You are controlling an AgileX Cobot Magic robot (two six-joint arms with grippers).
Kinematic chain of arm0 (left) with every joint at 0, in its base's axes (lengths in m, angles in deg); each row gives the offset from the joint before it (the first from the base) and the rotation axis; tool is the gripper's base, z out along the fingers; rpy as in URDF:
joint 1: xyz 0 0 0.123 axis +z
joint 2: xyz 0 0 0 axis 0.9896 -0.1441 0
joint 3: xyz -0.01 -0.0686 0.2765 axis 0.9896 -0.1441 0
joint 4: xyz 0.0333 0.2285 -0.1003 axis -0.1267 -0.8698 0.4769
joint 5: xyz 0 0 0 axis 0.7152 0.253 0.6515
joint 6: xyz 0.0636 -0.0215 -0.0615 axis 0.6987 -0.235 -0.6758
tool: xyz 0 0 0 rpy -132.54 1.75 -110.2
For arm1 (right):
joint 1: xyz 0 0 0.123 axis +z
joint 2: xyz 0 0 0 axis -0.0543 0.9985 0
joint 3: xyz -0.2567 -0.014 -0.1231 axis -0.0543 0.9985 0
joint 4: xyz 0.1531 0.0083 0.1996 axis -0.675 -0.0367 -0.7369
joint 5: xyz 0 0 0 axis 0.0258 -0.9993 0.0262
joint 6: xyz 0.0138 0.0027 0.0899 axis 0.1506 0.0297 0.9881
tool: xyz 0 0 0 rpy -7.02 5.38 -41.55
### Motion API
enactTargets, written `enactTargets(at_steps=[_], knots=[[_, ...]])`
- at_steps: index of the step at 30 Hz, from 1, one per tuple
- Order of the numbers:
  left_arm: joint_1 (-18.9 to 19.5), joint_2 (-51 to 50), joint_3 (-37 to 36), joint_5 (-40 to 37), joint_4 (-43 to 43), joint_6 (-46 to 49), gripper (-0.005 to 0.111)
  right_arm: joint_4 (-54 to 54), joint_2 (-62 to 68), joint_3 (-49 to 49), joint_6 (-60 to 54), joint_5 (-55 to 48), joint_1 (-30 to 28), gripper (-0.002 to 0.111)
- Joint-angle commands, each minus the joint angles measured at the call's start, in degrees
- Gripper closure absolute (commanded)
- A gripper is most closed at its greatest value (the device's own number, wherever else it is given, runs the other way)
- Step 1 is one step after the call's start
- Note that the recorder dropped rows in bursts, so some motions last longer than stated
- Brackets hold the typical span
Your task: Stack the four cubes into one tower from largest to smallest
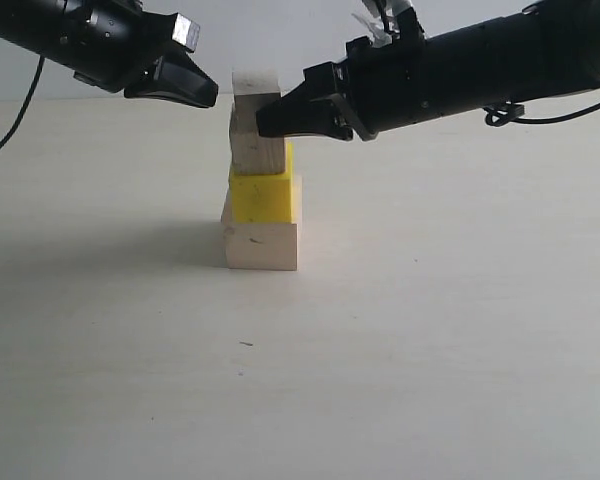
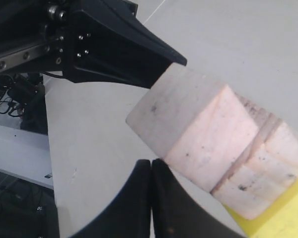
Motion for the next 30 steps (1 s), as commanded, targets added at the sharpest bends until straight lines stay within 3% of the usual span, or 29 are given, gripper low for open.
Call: enactTargets(at_steps=[1, 11, 15, 19, 22, 30], knots=[[-0.2, 0.6, -0.1, -0.3, 1.4, 0.4, 0.107, -1.3, 0.1, -0.1, -1.0, -0.6, 0.1, 0.108], [-0.2, 2.8, -0.6, -5.5, -1.8, -3.1, 0.107, -0.8, 0.1, -0.1, -1.1, -2.1, 0.1, 0.108], [-0.4, 9.0, -6.4, -6.5, -2.8, -4.4, 0.107, -0.5, 0.1, -0.1, -1.1, -1.3, 0.1, 0.108], [-4.6, 11.7, -10.4, -6.6, -2.6, -3.9, 0.107, 0.6, 0.1, -0.1, -0.8, 0.0, 0.1, 0.108], [-8.5, 11.5, -10.4, -2.4, -2.6, -3.5, 0.107, 3.3, 0.1, -0.1, 2.6, 1.1, 0.1, 0.108], [-8.7, 11.3, -10.4, 0.7, -2.7, -3.4, 0.107, 10.6, -2.9, -0.1, 6.7, 1.5, 0.1, 0.108]])
